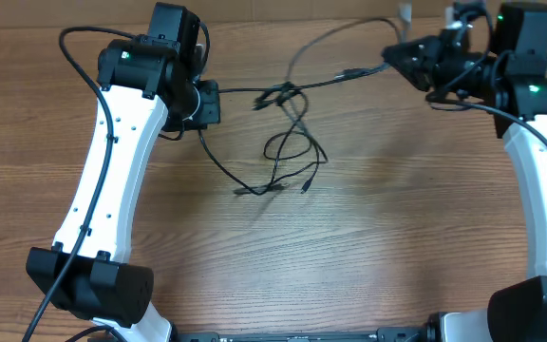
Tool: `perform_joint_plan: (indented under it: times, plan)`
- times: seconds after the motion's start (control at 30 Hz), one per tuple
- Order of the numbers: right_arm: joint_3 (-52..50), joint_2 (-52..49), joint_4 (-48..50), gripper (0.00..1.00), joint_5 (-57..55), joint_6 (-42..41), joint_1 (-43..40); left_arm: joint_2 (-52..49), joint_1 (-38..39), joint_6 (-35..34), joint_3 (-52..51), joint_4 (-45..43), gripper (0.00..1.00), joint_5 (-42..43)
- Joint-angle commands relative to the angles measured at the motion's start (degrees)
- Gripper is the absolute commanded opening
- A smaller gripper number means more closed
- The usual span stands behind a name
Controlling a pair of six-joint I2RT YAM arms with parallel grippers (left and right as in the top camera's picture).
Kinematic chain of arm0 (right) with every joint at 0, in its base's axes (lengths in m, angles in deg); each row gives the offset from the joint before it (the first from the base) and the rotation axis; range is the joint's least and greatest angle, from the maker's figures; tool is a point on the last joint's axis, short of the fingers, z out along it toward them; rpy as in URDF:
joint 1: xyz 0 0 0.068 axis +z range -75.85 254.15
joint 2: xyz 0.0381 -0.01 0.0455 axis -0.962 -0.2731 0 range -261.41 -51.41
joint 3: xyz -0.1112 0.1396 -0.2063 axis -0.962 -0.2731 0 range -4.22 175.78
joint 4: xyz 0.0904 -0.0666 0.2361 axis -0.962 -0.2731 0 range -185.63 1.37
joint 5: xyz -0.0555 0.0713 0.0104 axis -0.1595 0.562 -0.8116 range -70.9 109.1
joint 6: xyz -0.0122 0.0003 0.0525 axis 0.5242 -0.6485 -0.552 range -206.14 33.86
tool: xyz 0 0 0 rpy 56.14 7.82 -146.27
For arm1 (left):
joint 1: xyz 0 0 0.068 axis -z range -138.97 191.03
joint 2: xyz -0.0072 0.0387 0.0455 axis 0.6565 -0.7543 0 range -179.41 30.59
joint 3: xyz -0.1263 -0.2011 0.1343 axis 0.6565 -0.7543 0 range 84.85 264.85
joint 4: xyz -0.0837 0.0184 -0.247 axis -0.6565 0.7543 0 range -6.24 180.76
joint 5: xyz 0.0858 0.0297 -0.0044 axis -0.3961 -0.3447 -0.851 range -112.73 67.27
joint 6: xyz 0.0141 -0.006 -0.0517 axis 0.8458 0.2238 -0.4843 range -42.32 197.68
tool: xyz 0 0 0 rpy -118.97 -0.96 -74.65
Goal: Untangle cables
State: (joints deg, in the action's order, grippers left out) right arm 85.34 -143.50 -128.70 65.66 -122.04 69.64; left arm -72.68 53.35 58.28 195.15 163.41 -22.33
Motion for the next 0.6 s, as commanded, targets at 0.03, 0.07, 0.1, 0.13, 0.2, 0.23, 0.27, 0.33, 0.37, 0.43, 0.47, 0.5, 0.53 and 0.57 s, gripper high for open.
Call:
perform_joint_plan:
  times: [0.03, 0.07, 0.1, 0.13, 0.2, 0.23, 0.27, 0.33, 0.37, 0.43, 0.47, 0.5, 0.53, 0.57]
  plan:
    - [0.5, 2.3, -2.3, 0.04, -11.4, 3.8, -4.4, 0.2, -1.1, -12.3, 0.4, 2.3, 0.04, -15.7]
    - [0.5, 2.3, -3.1, 0.04, -13.1, 3.8, -5.3, 0.2, -1.3, -14.3, 0.4, 3.2, 0.04, -17.9]
    - [0.5, 2.3, -4.0, 0.04, -14.6, 3.9, -6.2, 0.2, -1.7, -16.0, 0.4, 4.3, 0.04, -20.0]
    - [0.5, 2.3, -4.6, 0.04, -15.9, 3.8, -7.1, 0.2, -2.2, -17.3, 0.4, 5.1, 0.04, -21.4]
    - [0.5, 2.3, -5.5, 0.04, -17.4, 3.9, -8.7, 0.2, -3.3, -19.2, 0.4, 6.4, 0.04, -23.5]
    - [0.5, 2.3, -5.8, 0.04, -17.6, 3.8, -9.5, 0.2, -4.3, -20.0, 0.4, 6.9, 0.04, -24.1]
    - [0.5, 2.3, -6.1, 0.04, -17.6, 3.9, -10.2, 0.2, -5.2, -20.5, 0.4, 7.2, 0.04, -24.3]
    - [0.5, 2.3, -6.7, 0.04, -17.6, 3.9, -11.5, 0.2, -7.2, -21.1, 0.4, 7.5, 0.04, -23.9]
    - [0.5, 2.3, -6.9, 0.04, -17.6, 3.9, -12.0, 0.2, -8.2, -21.1, 0.4, 7.5, 0.04, -23.2]
    - [0.5, 2.3, -7.4, 0.04, -17.6, 3.9, -12.7, 0.2, -10.0, -21.1, 0.4, 7.8, 0.04, -21.3]
    - [0.5, 2.3, -7.6, 0.04, -17.6, 3.9, -12.9, 0.2, -10.8, -20.9, 0.4, 7.8, 0.04, -20.0]
    - [0.5, 2.3, -7.8, 0.06, -17.6, 3.9, -12.9, 0.2, -11.3, -20.5, 0.4, 7.7, 0.04, -18.5]
    - [0.5, 2.3, -8.4, 0.30, -17.4, 3.9, -12.8, 0.2, -12.0, -17.7, 0.4, 7.0, 0.04, -14.6]
    - [0.5, 2.3, -8.7, 0.45, -17.2, 3.9, -12.5, 0.2, -12.0, -15.8, 0.4, 6.4, 0.04, -12.6]
